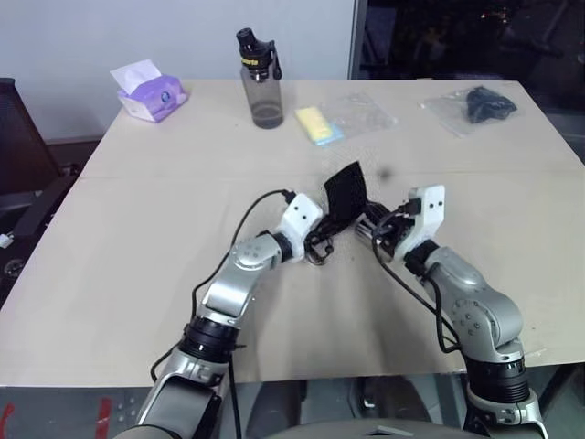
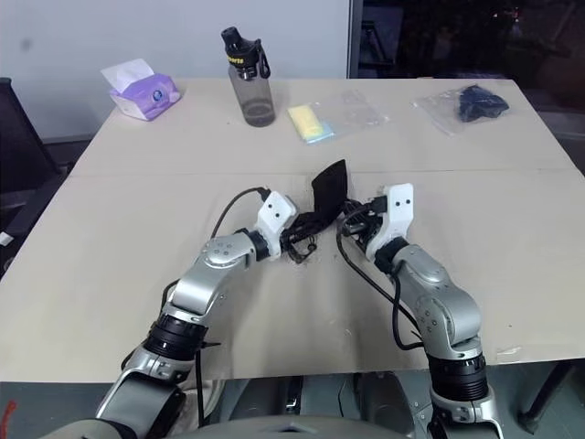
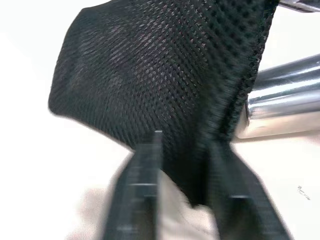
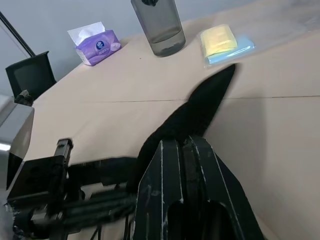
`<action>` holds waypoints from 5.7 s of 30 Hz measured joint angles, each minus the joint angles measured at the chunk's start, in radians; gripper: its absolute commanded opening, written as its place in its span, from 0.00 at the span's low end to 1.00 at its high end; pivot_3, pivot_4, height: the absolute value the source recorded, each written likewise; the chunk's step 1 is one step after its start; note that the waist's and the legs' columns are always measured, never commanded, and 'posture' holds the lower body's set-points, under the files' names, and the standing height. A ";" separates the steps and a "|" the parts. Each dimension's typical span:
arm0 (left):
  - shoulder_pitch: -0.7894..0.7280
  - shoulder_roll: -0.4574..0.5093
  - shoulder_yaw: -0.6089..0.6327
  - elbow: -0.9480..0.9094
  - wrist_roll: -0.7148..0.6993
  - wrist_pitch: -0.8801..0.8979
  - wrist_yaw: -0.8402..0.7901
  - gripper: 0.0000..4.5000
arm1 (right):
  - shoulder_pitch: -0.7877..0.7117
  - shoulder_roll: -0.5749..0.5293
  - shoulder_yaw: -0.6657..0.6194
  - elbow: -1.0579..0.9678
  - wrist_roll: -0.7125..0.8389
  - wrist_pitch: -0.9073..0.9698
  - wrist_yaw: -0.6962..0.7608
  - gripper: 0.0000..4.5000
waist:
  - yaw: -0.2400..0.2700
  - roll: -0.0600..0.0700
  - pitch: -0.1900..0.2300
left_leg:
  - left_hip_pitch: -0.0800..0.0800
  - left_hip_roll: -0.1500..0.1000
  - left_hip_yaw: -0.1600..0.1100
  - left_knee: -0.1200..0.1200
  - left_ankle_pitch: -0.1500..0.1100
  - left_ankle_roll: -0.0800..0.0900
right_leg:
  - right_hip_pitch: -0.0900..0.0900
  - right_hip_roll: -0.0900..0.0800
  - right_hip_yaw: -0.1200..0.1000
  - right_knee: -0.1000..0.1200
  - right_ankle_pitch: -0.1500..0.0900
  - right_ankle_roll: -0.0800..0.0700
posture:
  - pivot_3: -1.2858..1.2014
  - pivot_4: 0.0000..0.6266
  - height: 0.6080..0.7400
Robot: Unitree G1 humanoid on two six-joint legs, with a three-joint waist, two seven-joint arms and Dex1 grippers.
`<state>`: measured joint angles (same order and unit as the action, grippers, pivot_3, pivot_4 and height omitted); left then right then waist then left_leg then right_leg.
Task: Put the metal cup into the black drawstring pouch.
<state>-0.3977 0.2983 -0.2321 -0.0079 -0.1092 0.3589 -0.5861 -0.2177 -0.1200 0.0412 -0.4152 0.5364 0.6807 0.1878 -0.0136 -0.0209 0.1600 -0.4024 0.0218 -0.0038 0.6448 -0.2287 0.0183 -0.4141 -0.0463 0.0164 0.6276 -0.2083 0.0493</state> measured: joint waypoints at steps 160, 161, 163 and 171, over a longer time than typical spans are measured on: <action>-0.187 -0.312 0.257 -0.096 -0.338 0.439 0.263 0.00 | 0.154 -0.412 -0.035 0.055 -0.125 -0.306 0.569 0.83 | 0.002 -0.001 0.003 | -0.001 -0.001 -0.001 0.005 0.000 0.000 | 0.001 0.000 0.000 0.001 0.004 0.002 | 0.52 0.24 1.00; -0.198 -0.322 0.269 -0.096 -0.352 0.448 0.269 0.00 | 0.165 -0.408 -0.005 0.055 -0.137 -0.297 0.568 0.83 | 0.000 -0.001 0.003 | -0.001 -0.001 -0.001 0.005 0.000 0.000 | 0.001 0.000 0.001 0.001 0.003 0.003 | 0.52 0.24 1.00; -0.217 -0.347 0.296 -0.096 -0.389 0.484 0.293 0.00 | 0.166 -0.382 0.042 0.056 -0.177 -0.293 0.537 0.83 | 0.000 -0.001 0.003 | -0.001 -0.001 -0.001 0.005 0.000 0.000 | 0.001 0.001 0.000 0.001 0.003 0.004 | 0.52 0.24 1.00; -0.250 -0.381 0.363 -0.097 -0.485 0.567 0.357 0.00 | 0.061 -0.185 0.111 0.148 -0.242 -0.277 0.380 0.83 | 0.002 -0.002 0.003 | 0.000 -0.001 -0.002 0.005 0.000 0.000 | 0.001 0.001 0.001 0.002 0.004 0.002 | 0.52 0.24 1.00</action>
<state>-0.6481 -0.0827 0.1312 -0.1048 -0.5945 0.9257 -0.2296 -0.1568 -0.3047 0.1518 -0.2668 0.2942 0.4036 0.5679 -0.0114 -0.0225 0.1634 -0.4027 0.0206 -0.0055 0.6497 -0.2285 0.0181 -0.4129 -0.0448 0.0169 0.6298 -0.2043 0.0511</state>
